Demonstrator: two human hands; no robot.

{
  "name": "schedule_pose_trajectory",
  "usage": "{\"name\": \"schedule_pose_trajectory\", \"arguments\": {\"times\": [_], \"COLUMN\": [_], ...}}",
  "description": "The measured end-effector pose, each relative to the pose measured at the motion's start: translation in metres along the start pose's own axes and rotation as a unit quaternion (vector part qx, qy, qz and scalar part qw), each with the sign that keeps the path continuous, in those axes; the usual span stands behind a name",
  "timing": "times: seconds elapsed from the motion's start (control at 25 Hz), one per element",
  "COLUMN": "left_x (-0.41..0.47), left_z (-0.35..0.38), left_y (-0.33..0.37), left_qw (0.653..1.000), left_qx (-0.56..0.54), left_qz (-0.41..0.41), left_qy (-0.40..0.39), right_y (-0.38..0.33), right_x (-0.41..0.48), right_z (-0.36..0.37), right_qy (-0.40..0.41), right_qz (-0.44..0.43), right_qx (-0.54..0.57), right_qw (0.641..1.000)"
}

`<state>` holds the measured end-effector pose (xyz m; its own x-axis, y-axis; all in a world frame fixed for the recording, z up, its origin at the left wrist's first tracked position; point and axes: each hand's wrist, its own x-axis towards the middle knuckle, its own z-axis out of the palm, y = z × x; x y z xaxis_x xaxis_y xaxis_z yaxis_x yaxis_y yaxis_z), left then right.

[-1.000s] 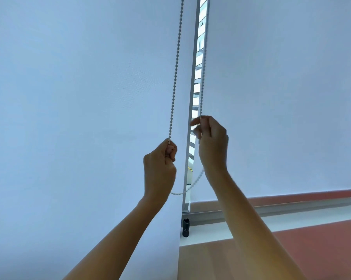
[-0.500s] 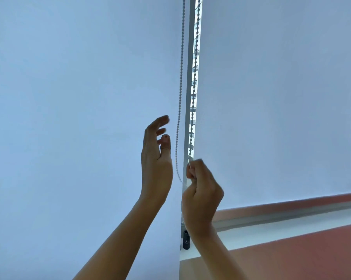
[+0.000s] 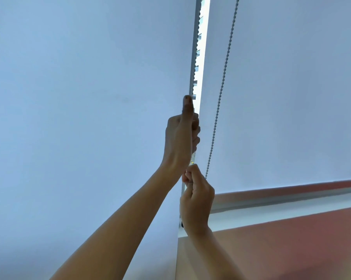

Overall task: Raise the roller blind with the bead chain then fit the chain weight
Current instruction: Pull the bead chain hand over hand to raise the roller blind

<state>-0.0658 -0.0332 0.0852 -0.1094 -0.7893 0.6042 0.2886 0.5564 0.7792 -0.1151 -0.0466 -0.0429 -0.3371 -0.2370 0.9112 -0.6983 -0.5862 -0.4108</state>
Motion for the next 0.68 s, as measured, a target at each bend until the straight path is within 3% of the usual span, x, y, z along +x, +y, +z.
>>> {"name": "schedule_pose_trajectory", "arguments": {"times": [0.16, 0.4, 0.68], "left_x": [0.004, 0.008, -0.016], "left_z": [0.001, -0.007, -0.008], "left_y": [-0.013, -0.027, -0.067], "left_qw": [0.996, 0.994, 0.982], "left_qx": [0.02, 0.032, 0.112], "left_qz": [0.074, 0.1, 0.129], "left_qy": [0.036, 0.028, 0.078], "right_y": [-0.002, -0.005, -0.025], "right_x": [0.009, 0.063, 0.125], "right_z": [-0.008, -0.013, -0.011], "right_qy": [-0.066, 0.008, -0.043], "right_qz": [0.076, 0.12, 0.175], "right_qx": [0.111, 0.175, 0.354], "right_qw": [0.989, 0.977, 0.918]}}
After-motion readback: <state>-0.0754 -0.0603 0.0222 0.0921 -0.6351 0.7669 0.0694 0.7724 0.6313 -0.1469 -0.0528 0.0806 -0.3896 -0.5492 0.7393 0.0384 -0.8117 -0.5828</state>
